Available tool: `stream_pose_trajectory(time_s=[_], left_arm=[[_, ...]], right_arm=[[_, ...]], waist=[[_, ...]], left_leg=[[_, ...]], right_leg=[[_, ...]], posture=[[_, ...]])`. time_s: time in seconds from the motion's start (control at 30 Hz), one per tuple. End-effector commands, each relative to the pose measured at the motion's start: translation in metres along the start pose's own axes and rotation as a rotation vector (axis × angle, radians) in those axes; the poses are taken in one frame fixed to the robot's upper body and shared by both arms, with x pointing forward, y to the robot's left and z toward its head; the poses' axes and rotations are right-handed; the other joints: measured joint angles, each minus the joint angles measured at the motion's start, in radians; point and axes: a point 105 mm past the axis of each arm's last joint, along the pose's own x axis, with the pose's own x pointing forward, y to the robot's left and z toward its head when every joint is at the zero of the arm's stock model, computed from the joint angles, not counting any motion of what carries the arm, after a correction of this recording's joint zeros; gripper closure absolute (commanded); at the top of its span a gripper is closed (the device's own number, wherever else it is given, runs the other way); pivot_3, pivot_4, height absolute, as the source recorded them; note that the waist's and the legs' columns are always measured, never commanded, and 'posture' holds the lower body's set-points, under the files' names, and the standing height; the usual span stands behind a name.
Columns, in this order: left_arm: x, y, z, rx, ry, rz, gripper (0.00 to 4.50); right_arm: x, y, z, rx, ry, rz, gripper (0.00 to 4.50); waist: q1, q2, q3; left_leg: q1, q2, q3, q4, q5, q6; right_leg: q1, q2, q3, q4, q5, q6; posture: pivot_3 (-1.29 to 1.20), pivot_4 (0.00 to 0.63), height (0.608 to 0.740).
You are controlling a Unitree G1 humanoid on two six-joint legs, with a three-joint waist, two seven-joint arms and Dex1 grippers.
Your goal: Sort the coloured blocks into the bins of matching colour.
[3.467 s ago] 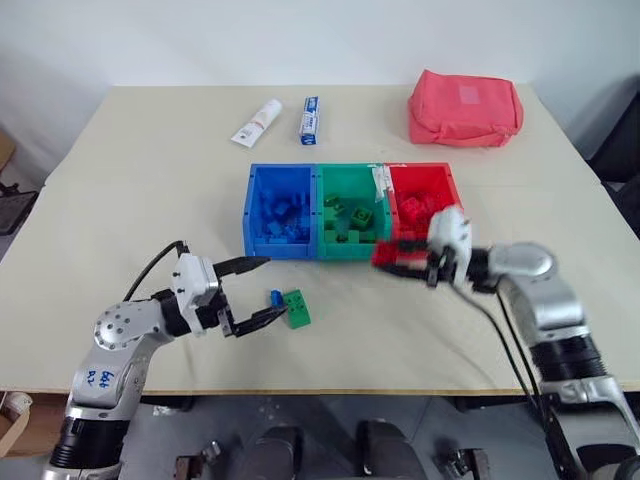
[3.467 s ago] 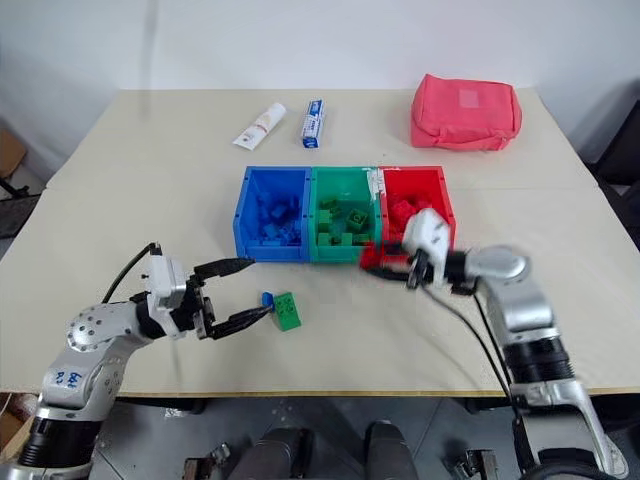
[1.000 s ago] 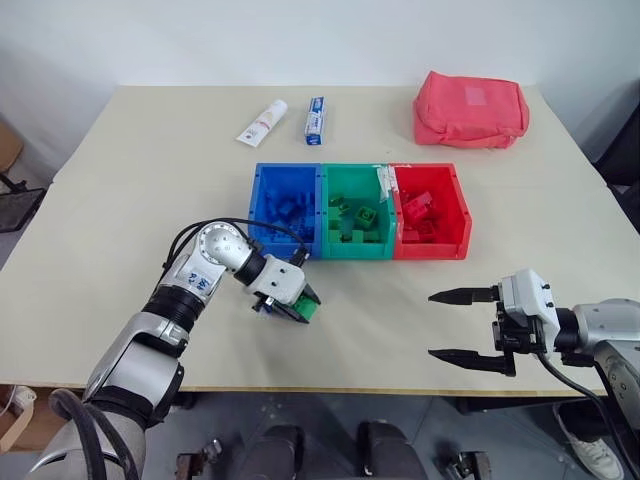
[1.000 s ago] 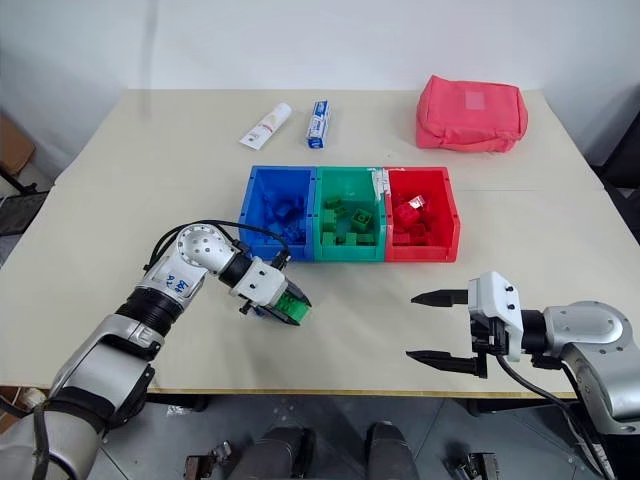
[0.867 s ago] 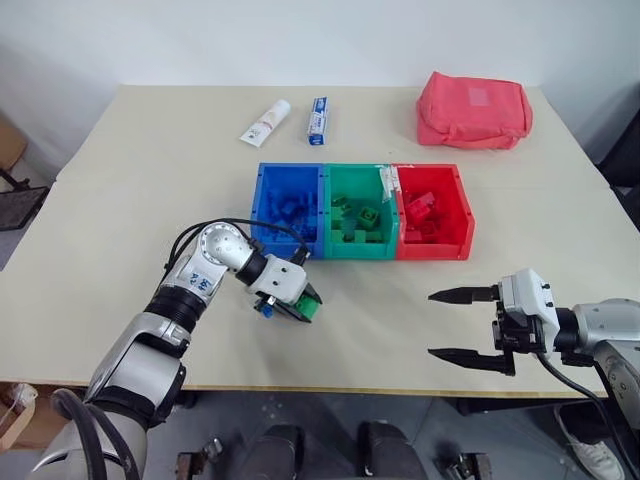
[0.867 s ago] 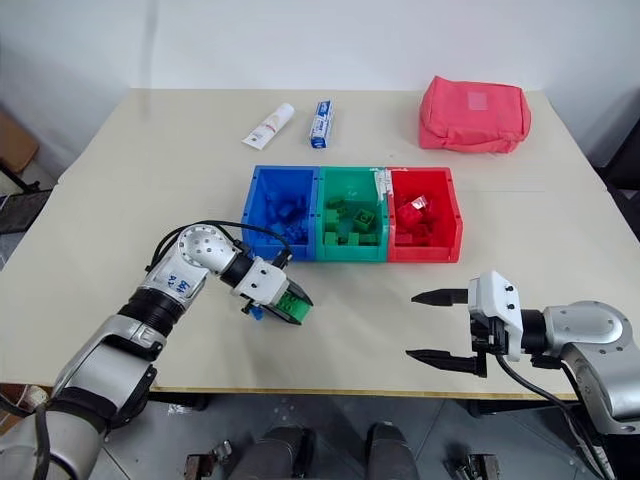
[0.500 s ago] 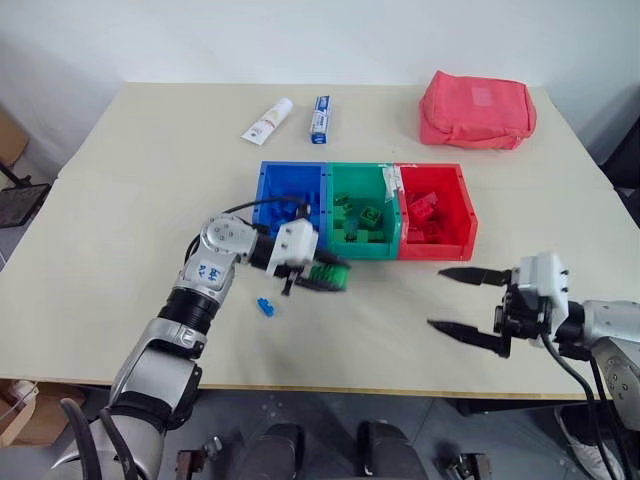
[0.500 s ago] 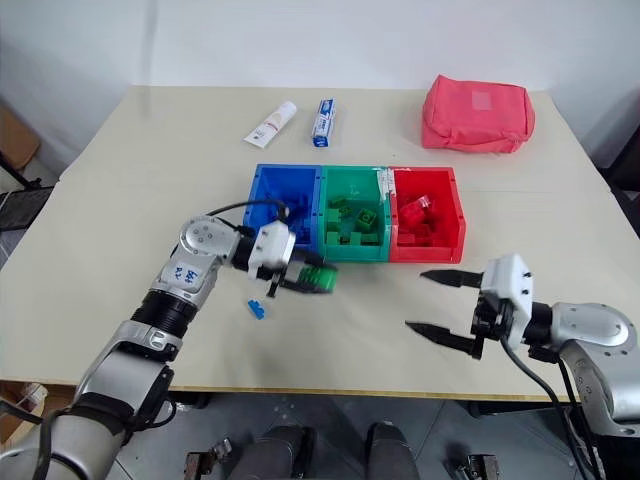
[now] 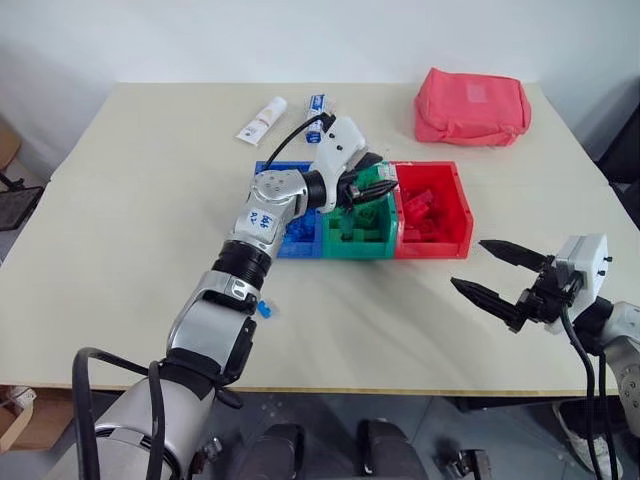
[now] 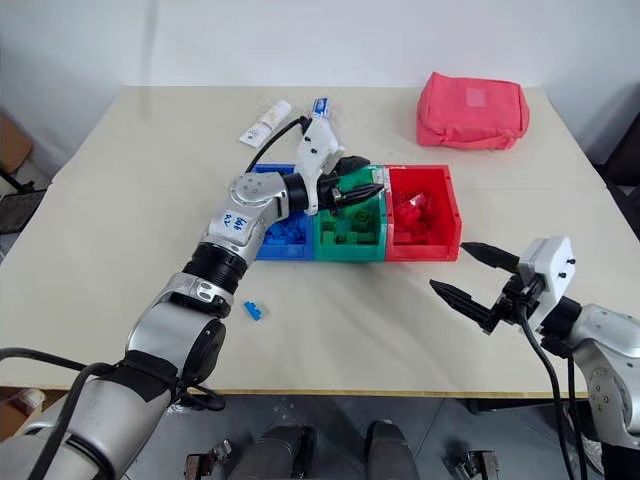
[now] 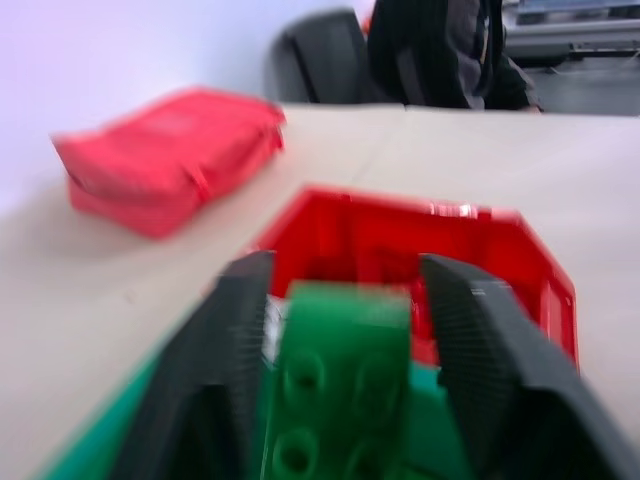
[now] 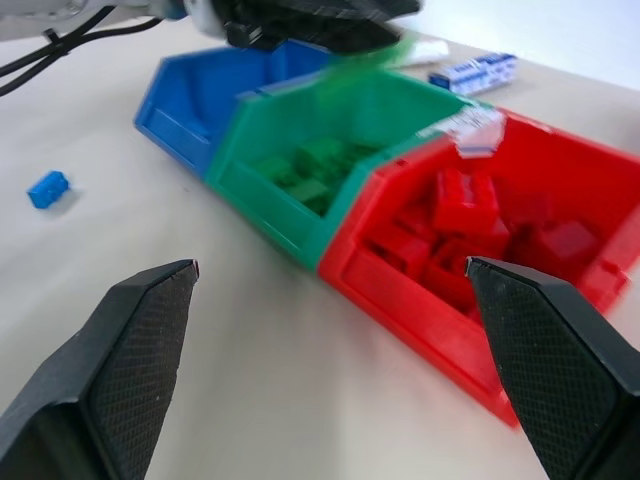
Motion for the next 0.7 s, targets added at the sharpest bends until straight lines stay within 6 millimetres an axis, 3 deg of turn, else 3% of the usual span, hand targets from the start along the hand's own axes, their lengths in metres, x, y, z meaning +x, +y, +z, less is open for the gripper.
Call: stream_pose_trajectory(time_s=[0.03,0.1,0.27,0.37,0.53,0.7], left_arm=[[-0.012,0.001,0.012,0.049,-0.050,-0.035,0.51],[-0.026,0.005,0.011,0.057,-0.051,-0.042,0.04],[-0.084,0.009,0.005,0.095,-0.050,-0.078,0.04],[-0.140,-0.002,-0.007,0.144,-0.011,-0.103,0.04],[-0.217,-0.028,-0.032,0.015,0.091,-0.025,0.04],[-0.288,-0.044,-0.073,-0.034,0.297,0.108,0.04]], right_arm=[[-0.001,0.003,0.015,-0.057,-0.047,0.007,0.00],[0.000,0.005,0.016,-0.066,-0.051,0.024,0.00],[0.015,0.013,0.018,-0.089,-0.052,0.129,0.00],[0.022,0.022,0.014,-0.095,-0.012,0.228,0.00],[0.035,0.031,0.013,-0.126,-0.022,0.349,0.00],[0.052,0.053,0.002,-0.197,0.012,0.517,0.00]], waist=[[0.002,0.000,0.000],[0.001,0.000,0.000],[-0.014,0.001,0.000],[-0.026,0.002,-0.001],[-0.023,0.001,-0.001],[-0.015,0.002,-0.001]], left_leg=[[0.000,0.000,0.000,0.000,0.000,0.000],[0.000,0.000,0.000,0.000,0.000,0.000],[0.000,0.001,0.000,0.000,0.000,0.000],[0.000,0.001,-0.001,0.000,0.000,-0.001],[0.001,0.001,-0.003,-0.001,-0.001,-0.001],[0.002,0.001,-0.005,-0.001,-0.001,-0.001]], right_leg=[[0.000,0.000,0.000,0.000,0.000,0.000],[0.000,0.000,0.000,0.000,0.000,0.000],[0.000,0.000,0.001,0.000,0.000,0.000],[0.000,-0.003,0.001,0.000,0.000,0.000],[0.001,-0.005,0.001,-0.002,0.000,-0.001],[0.004,-0.006,0.003,-0.009,0.000,-0.001]], posture=[[0.00,0.150,0.740],[0.00,0.150,0.740],[0.00,0.150,0.740],[0.00,0.150,0.740],[0.00,0.150,0.740],[0.00,0.150,0.740]])
